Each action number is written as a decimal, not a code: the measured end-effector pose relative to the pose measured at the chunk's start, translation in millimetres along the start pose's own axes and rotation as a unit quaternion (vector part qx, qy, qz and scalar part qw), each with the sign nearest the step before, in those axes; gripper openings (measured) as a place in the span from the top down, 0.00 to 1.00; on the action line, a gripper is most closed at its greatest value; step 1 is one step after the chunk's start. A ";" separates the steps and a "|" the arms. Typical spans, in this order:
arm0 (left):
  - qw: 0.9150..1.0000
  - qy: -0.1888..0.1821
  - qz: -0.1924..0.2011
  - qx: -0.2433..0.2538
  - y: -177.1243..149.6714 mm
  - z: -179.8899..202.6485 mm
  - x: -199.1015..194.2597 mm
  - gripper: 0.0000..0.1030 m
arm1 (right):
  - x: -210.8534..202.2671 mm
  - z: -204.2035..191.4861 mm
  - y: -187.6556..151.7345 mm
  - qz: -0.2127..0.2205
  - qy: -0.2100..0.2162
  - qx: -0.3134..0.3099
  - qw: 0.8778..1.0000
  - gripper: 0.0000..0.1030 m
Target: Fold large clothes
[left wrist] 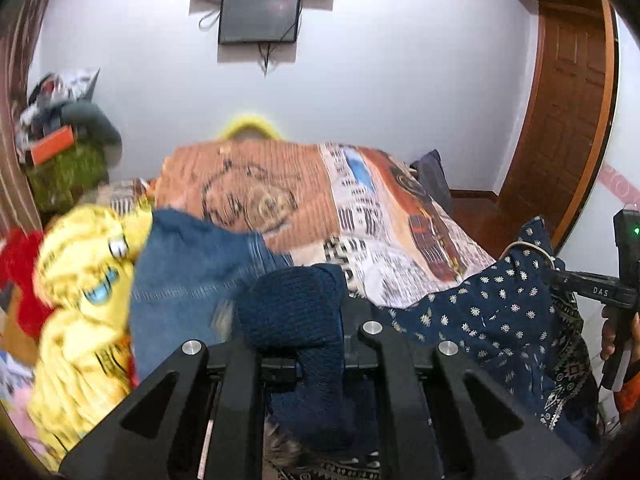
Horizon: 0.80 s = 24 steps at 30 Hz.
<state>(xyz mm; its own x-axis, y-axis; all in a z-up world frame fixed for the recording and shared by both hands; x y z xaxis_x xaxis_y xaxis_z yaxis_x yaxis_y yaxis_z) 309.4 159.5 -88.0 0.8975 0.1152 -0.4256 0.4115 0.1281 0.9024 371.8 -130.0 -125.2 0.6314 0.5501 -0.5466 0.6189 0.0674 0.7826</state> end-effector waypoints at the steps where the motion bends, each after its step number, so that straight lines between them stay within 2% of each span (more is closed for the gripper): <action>1: 1.000 0.008 -0.001 0.003 5.4 -4.8 3.8 0.90 | 5.3 -4.5 4.9 0.003 0.002 -0.002 1.000 0.86; 2: 1.000 0.006 -0.006 -0.001 5.0 -9.5 7.3 0.90 | 10.1 -6.7 6.5 0.004 0.000 -0.004 1.000 0.86; 4: 0.998 -0.031 -0.049 -0.040 -3.4 -23.8 25.0 0.90 | 22.5 -7.8 7.5 -0.002 -0.007 -0.007 1.000 0.86; 7: 0.992 -0.030 -0.102 -0.065 -27.4 -38.3 49.5 0.88 | 42.5 2.1 -1.7 -0.026 -0.016 0.010 0.999 0.86; 10: 0.982 -0.034 -0.156 -0.100 -66.9 -51.9 66.9 0.73 | 54.4 13.9 -15.6 -0.041 -0.038 0.018 0.998 0.86; 12: 0.977 -0.030 -0.178 -0.117 -92.2 -61.5 71.4 0.49 | 56.7 23.2 -20.7 -0.047 -0.040 0.030 0.998 0.86; 14: 0.974 -0.015 -0.188 -0.123 -111.3 -68.8 71.2 0.42 | 58.4 32.2 -22.7 -0.052 -0.031 0.049 0.997 0.86; 16: 0.971 -0.007 -0.200 -0.131 -125.1 -75.5 72.9 0.41 | 60.0 36.3 -23.5 -0.057 -0.029 0.052 0.997 0.86; 22: 0.956 -0.024 -0.225 -0.188 -153.9 -93.1 86.7 0.39 | 65.4 33.0 -29.9 -0.063 -0.044 0.026 0.997 0.86; 24: 0.947 -0.051 -0.233 -0.214 -158.3 -92.9 98.0 0.39 | 67.5 37.2 -32.1 -0.065 -0.044 0.033 0.996 0.86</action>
<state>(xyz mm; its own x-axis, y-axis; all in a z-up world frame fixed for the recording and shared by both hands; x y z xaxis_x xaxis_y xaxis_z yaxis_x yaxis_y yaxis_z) 317.6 242.0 -278.9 0.6536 -0.1454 -0.7428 0.6846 0.5319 0.4983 411.9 -126.0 -198.3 0.5799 0.4653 -0.6687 0.7263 0.0765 0.6831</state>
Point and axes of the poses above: each gripper's, at about its wrist camera, not at the fingertips, and x roughly the way its jaws point, z to its right, y to its top, the point moved 2 cm from there along x, roughly the way its jaws point, and after that the axes turned 11 degrees about z, right-handed, at the moved point
